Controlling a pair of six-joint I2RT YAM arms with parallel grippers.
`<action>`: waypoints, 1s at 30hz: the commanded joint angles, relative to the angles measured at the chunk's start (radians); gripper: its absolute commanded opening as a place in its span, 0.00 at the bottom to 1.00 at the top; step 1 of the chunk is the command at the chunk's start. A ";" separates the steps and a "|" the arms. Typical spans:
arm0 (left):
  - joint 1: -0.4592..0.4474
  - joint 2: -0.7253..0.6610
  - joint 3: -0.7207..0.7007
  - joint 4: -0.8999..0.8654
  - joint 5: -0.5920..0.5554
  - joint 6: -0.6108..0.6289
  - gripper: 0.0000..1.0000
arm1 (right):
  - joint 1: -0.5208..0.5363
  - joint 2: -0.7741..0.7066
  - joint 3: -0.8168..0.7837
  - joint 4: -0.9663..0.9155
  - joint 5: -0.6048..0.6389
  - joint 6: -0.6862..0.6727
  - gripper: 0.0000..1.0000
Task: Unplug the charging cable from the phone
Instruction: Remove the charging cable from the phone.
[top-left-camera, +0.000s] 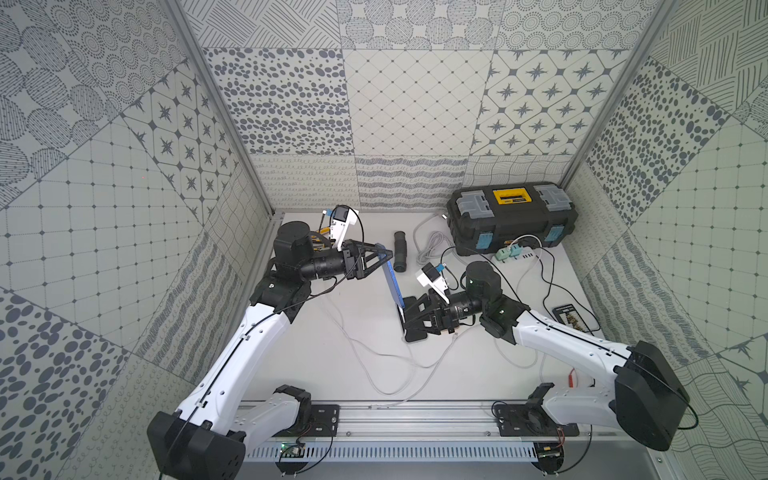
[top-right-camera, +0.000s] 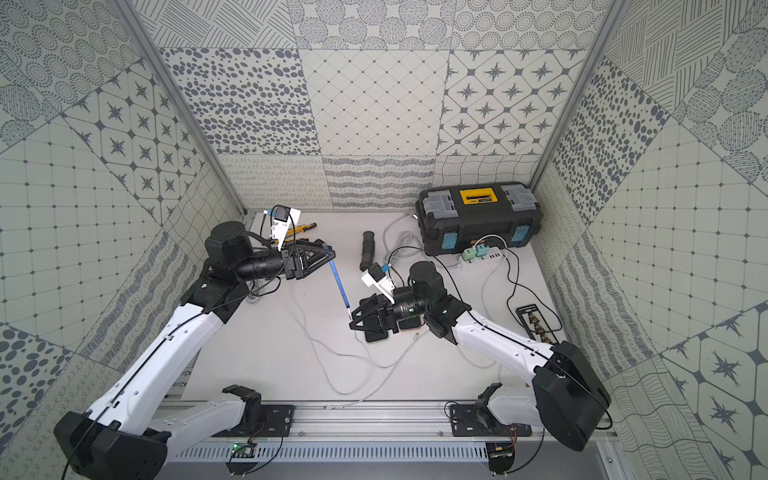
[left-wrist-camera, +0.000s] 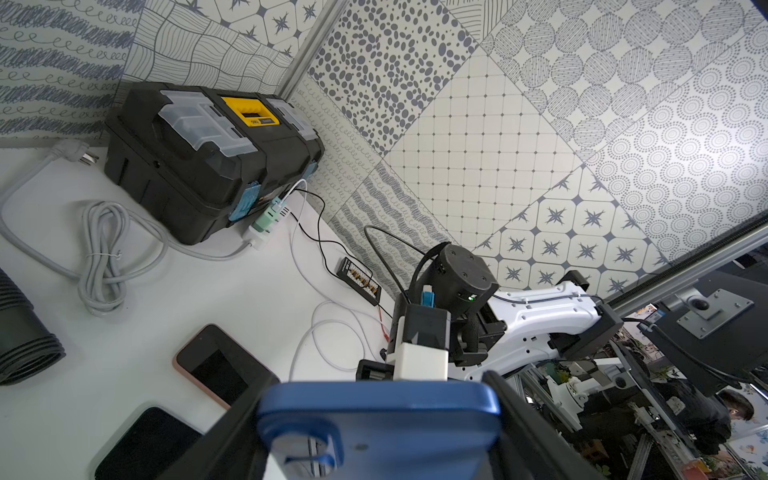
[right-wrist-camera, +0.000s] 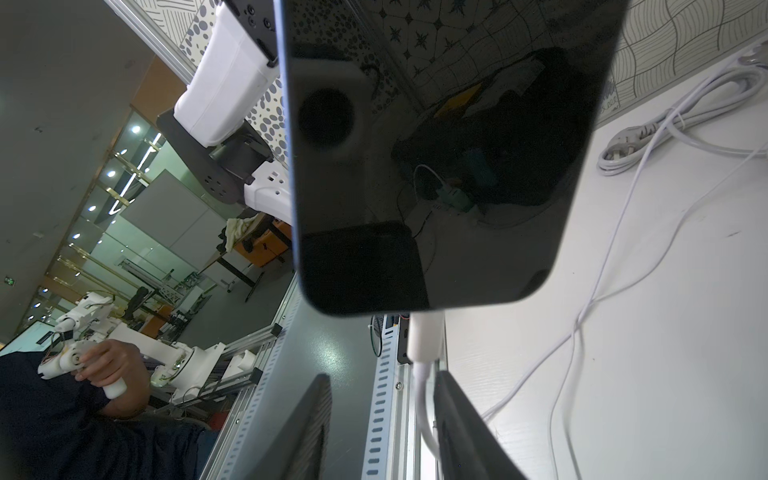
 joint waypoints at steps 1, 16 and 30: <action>0.013 -0.002 0.025 0.040 0.002 0.017 0.09 | 0.015 0.019 -0.013 0.029 0.015 -0.022 0.37; 0.013 -0.006 0.024 0.041 0.003 0.019 0.09 | 0.028 0.032 -0.031 0.051 0.036 -0.026 0.00; 0.028 -0.011 0.028 0.037 0.002 0.023 0.07 | 0.029 0.034 -0.061 0.057 0.029 -0.030 0.00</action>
